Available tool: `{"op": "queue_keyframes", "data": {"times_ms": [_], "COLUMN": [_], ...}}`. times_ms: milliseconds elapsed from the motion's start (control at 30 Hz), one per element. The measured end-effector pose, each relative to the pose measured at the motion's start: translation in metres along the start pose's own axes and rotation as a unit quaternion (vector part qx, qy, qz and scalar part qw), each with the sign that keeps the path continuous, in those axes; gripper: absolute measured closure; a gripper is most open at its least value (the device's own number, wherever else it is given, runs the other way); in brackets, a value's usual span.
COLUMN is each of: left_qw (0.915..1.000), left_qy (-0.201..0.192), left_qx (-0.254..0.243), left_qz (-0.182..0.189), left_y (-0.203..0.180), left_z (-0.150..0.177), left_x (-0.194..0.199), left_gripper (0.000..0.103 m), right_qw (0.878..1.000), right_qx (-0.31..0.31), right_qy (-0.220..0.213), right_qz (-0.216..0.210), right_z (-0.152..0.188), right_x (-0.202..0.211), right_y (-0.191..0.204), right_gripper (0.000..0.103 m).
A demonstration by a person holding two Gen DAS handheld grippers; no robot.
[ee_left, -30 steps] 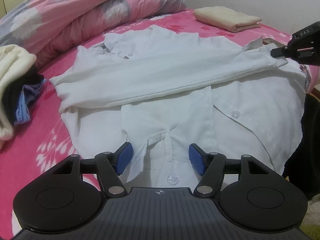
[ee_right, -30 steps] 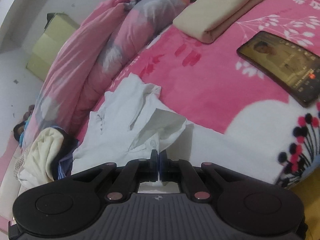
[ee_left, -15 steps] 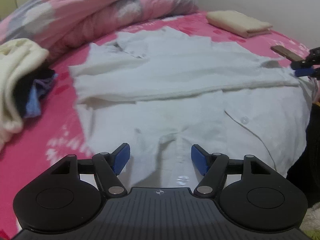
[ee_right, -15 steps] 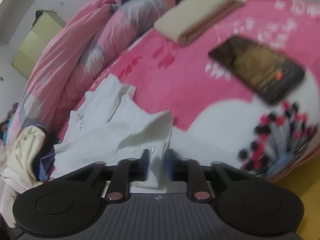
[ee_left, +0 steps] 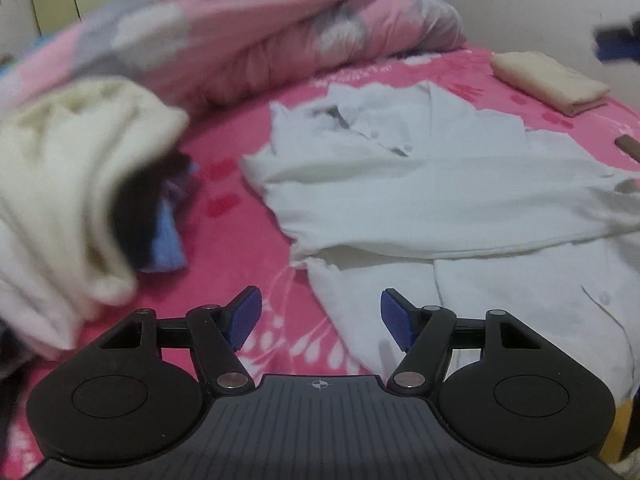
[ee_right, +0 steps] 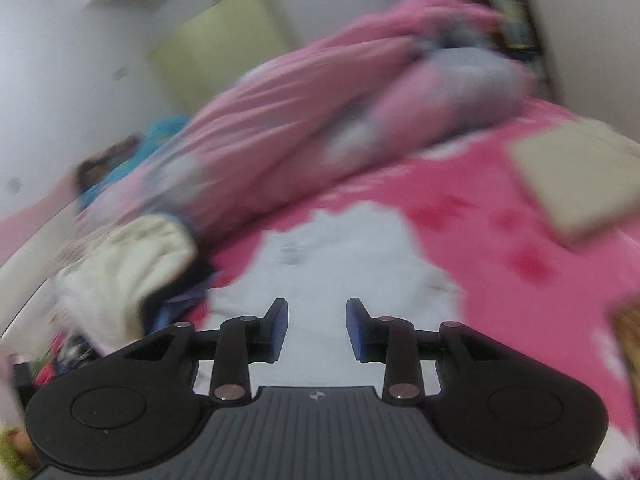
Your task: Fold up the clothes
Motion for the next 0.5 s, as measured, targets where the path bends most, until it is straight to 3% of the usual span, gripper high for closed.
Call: {"op": "queue_keyframes", "data": {"times_ms": [133, 200, 367, 500], "left_qw": [0.9996, 0.9992, 0.9973, 0.9943], "left_qy": [0.009, 0.011, -0.029, -0.079], "left_qx": [0.026, 0.038, 0.068, 0.071], "left_qz": [0.005, 0.001, 0.000, -0.009], "left_y": [0.010, 0.016, 0.021, 0.014], "left_z": [0.000, 0.001, 0.006, 0.014], "left_x": [-0.036, -0.053, -0.061, -0.059], "left_gripper": [0.043, 0.055, 0.065, 0.083], "right_qw": [0.991, 0.979, 0.927, 0.885], "right_qx": [0.121, 0.192, 0.352, 0.439], "right_qy": [0.043, 0.060, 0.110, 0.138], "right_qz": [-0.038, -0.043, -0.064, -0.075], "right_z": [-0.029, -0.032, -0.010, 0.015], "right_x": [-0.071, -0.106, -0.199, -0.263], "right_y": [0.071, 0.103, 0.170, 0.198], "right_gripper": [0.069, 0.069, 0.070, 0.070]}}
Point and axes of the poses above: each gripper's, at about its wrist camera, not at the fingertips, and x roughly against the way its jaws point, y to its left, z to its underside, the point moved 7 cm from there along -x, roughly the way its jaws point, and after that the axes turned 5 degrees about x, right-handed, at the moved point
